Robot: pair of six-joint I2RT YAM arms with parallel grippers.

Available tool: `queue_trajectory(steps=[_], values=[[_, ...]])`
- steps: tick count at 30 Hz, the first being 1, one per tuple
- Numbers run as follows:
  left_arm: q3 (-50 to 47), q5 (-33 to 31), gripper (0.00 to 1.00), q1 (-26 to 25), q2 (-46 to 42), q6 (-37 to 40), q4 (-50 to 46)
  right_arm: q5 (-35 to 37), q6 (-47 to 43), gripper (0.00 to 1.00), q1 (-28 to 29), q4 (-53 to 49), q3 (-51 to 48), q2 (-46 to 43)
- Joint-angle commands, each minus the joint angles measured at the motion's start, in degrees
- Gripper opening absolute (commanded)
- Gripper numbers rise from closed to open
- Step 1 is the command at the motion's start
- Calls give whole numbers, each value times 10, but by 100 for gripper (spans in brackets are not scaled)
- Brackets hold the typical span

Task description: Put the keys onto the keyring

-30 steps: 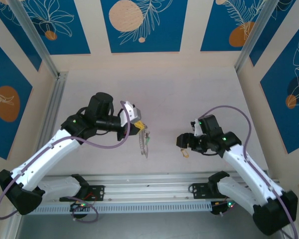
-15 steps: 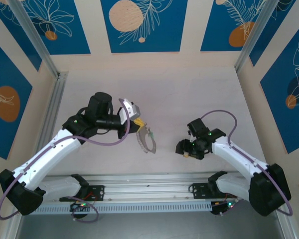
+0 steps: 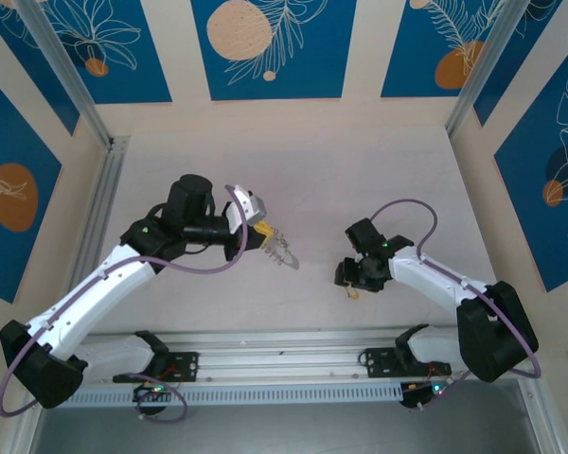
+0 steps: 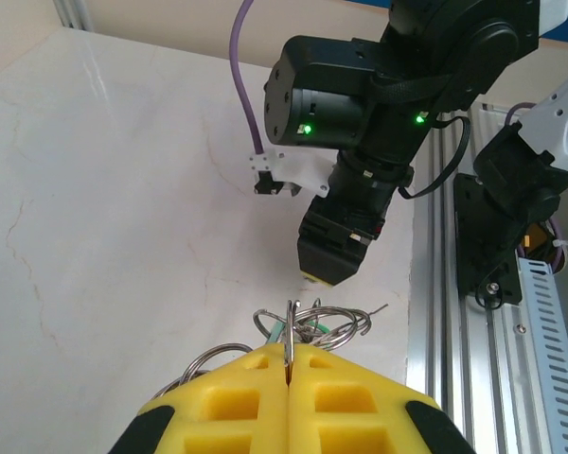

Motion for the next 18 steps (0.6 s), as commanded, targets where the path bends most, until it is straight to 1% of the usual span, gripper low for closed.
queue_trajectory(steps=[1, 7, 15, 18], values=[[-3, 8, 0, 7, 2, -11, 24, 28, -31, 51, -1, -7, 28, 14], [-3, 12, 0, 9, -1, -15, 26, 8, -57, 45, -11, 18, 44, 42], [-3, 19, 0, 13, 2, -20, 31, -21, -54, 43, -6, 33, 40, 72], [-3, 22, 0, 16, 4, -22, 33, -28, -54, 40, -3, 31, 38, 81]])
